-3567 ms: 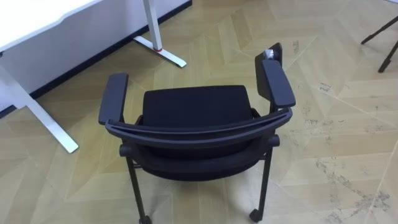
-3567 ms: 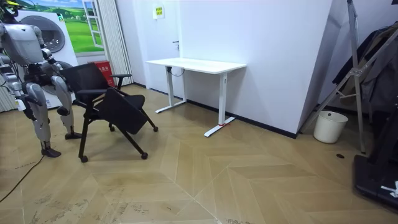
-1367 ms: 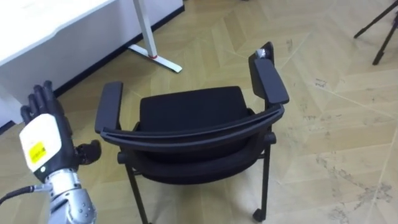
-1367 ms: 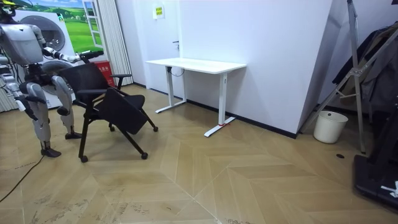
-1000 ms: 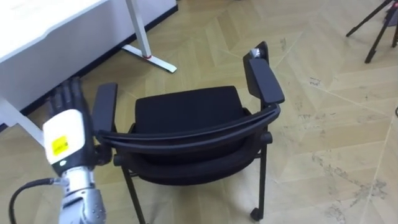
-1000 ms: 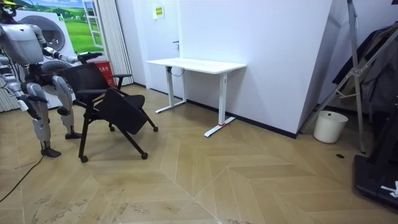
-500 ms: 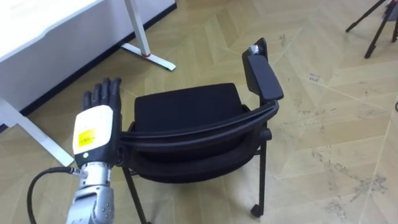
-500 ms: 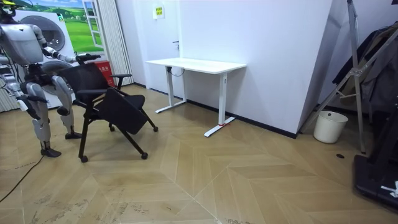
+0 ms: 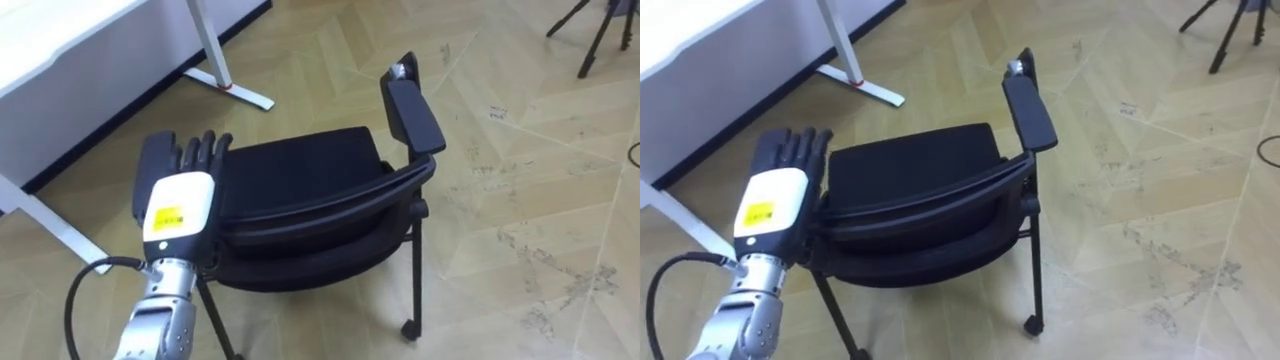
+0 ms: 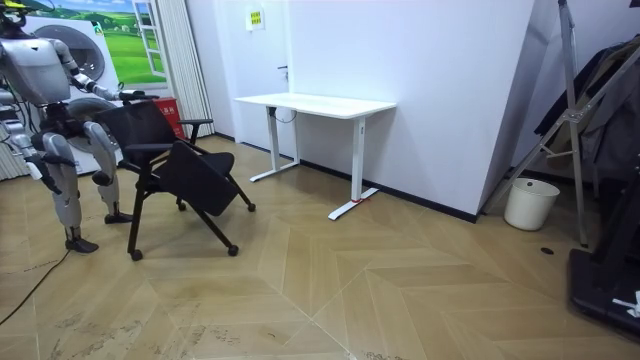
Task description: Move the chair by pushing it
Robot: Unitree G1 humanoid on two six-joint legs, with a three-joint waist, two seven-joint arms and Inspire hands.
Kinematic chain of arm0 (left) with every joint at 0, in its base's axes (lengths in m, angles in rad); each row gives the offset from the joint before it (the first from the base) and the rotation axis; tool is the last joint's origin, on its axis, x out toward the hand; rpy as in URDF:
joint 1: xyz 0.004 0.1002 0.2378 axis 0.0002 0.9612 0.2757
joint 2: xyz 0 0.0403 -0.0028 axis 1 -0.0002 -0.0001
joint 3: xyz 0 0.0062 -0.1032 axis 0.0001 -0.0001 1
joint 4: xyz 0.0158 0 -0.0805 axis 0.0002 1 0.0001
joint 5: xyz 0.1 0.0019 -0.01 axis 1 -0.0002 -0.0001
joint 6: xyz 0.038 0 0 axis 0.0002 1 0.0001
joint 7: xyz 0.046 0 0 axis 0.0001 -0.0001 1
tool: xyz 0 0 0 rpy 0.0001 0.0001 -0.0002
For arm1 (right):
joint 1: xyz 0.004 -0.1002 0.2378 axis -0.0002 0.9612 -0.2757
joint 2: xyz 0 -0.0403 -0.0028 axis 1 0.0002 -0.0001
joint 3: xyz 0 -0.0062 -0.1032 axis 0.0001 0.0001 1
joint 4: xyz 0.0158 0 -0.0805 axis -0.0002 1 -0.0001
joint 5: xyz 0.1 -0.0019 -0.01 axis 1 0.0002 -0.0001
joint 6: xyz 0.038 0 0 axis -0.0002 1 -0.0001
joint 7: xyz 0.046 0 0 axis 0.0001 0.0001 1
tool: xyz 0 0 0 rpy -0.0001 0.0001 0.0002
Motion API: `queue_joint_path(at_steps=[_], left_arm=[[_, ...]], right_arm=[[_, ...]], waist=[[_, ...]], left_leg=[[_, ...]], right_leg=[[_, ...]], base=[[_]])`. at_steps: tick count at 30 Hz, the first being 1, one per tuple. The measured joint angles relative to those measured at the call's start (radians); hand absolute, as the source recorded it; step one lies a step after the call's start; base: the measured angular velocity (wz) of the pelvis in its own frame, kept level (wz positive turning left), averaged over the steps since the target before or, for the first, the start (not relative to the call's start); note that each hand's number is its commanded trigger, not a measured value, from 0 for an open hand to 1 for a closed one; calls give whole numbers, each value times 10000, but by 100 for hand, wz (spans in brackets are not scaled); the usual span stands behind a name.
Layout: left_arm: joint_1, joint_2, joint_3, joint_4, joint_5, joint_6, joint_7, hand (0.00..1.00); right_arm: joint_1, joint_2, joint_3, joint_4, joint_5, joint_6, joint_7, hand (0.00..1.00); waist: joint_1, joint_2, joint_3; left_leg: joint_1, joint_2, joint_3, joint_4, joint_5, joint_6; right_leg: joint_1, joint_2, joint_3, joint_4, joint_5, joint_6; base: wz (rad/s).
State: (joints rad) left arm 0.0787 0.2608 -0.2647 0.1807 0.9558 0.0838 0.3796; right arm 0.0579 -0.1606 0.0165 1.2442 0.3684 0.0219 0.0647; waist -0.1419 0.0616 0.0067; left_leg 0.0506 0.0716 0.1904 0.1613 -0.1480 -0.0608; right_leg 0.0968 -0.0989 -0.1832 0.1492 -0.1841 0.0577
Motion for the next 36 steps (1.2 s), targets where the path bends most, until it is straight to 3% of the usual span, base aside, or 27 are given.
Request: queue_joint_path(at_steps=[6, 10, 16, 27, 28, 29, 36], left_arm=[[-18, -57, 60, 641, -3, -75, 84, 0], [-234, -54, 173, 1336, 6, -289, 224, 0], [-338, -54, 240, 1593, 2, -275, 220, 0], [-478, -51, 267, 2050, 6, -392, 445, 3], [-487, -51, 264, 2070, 5, -392, 447, 30], [-496, -51, 264, 2080, 5, -392, 447, 100], [-722, -52, 265, 2474, 250, -337, 390, 100]], right_arm=[[30, -4, -146, 12, -99, -4, -5, 0], [64, -9, -489, 15, -257, -1, -48, 0], [95, 1, -530, 3, -254, 5, -83, 0], [128, -33, -604, -16, -259, 11, -247, 0], [130, -41, -603, -16, -256, 12, -292, 0], [134, -45, -606, -17, -256, 11, -302, 0], [223, -111, -863, -16, -486, 10, -184, 0]], waist=[[-69, -60, 36], [-169, 23, 12], [-185, -8, 15], [-202, -37, -8], [-205, -44, -15], [-208, -46, -18], [-233, -76, -36]], left_leg=[[170, 3, 136, -20, 0, 0], [265, 13, 207, -58, 0, 0], [427, 19, 307, -131, 0, 0], [479, 21, 306, -161, 0, 0], [479, 21, 309, -161, 0, 0], [479, 22, 311, -161, 0, 0], [508, 25, 371, -159, 2, 2]], right_leg=[[68, 4, 189, 15, 0, 0], [82, 16, 279, 22, 0, 0], [72, 51, 556, 28, 0, 1], [104, 74, 610, 54, 16, -5], [103, 74, 611, 66, 17, -6], [102, 74, 611, 62, 17, -6], [96, 75, 680, 71, 25, 0]], base=[[-8], [-6], [-8], [-1], [0], [0], [-1]])
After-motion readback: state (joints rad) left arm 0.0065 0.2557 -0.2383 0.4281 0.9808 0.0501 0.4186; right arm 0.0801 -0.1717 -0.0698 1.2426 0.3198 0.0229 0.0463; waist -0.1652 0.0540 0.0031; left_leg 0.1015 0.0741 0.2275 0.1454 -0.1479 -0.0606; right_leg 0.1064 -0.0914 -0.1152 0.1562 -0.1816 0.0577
